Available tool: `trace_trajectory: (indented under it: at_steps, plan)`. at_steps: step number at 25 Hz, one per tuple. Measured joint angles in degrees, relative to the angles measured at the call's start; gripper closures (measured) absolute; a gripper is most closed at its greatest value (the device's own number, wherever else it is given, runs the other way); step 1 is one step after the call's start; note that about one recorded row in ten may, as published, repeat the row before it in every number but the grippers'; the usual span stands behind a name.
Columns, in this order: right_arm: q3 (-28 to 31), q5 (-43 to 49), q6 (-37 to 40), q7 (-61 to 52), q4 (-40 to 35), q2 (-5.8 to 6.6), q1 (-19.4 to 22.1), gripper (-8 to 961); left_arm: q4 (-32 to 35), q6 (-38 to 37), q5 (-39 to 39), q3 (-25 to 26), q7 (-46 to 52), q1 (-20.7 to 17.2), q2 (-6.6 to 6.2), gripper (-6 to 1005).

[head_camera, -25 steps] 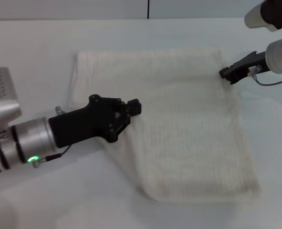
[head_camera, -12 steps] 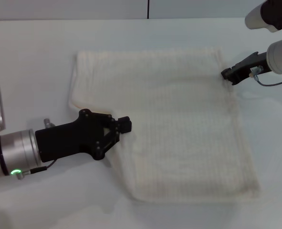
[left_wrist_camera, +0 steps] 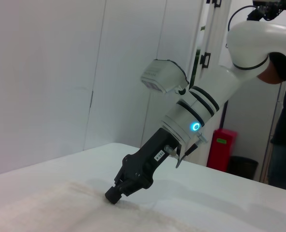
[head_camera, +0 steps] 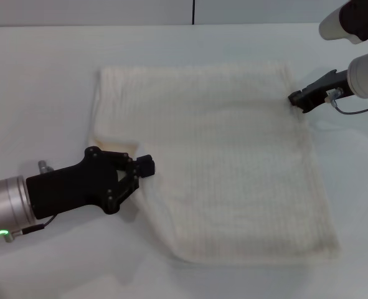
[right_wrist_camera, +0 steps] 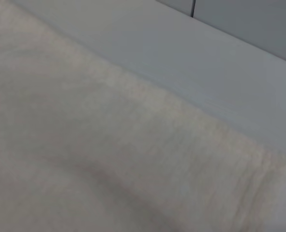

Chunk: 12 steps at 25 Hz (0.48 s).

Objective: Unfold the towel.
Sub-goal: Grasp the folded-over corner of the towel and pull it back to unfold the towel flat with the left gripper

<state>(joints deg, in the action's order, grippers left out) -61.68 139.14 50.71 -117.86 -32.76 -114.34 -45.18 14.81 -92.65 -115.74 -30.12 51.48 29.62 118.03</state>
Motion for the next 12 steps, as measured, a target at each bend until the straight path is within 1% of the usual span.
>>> trace_trajectory:
  at_steps: [1,3,12]
  plan:
    - [-0.02,0.00,0.00,0.00,0.00,0.00,0.00,955,0.00,0.00,0.00,0.00,0.00,0.00,0.00,957]
    - [-0.02,0.00,0.00,0.00,0.00,0.00,0.01,955,0.87,-1.06,0.09,0.51,-0.32,-1.49,0.01,957]
    - [-0.02,0.00,0.00,0.00,-0.02,0.00,0.01,954,0.93,-1.25,0.83,0.72,-1.14,-3.23,0.18,957]
